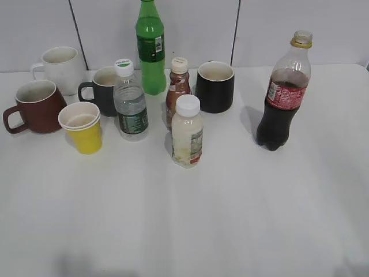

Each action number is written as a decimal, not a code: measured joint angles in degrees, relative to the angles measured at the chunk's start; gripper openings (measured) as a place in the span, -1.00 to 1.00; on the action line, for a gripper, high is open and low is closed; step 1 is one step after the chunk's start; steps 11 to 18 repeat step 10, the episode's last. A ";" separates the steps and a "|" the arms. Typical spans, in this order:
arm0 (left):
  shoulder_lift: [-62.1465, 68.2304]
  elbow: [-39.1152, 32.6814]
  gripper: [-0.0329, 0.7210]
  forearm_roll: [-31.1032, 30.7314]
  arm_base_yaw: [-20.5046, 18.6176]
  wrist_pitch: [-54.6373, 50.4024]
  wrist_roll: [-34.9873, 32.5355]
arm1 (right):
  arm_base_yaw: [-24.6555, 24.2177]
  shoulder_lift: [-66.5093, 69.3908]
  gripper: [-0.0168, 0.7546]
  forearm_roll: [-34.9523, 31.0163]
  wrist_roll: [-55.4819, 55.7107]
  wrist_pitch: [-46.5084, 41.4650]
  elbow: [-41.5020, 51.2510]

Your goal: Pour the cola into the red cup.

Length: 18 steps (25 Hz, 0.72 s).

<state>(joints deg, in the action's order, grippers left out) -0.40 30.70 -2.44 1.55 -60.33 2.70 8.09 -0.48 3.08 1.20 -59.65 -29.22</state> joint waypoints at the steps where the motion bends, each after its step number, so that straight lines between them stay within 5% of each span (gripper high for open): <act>1: 0.00 0.00 -0.28 0.00 0.00 0.00 0.00 | 0.00 0.00 0.48 0.00 0.00 0.00 0.00; 18: 0.00 0.00 -0.28 0.00 0.00 0.00 0.00 | 0.00 0.00 0.48 0.00 0.00 0.00 0.00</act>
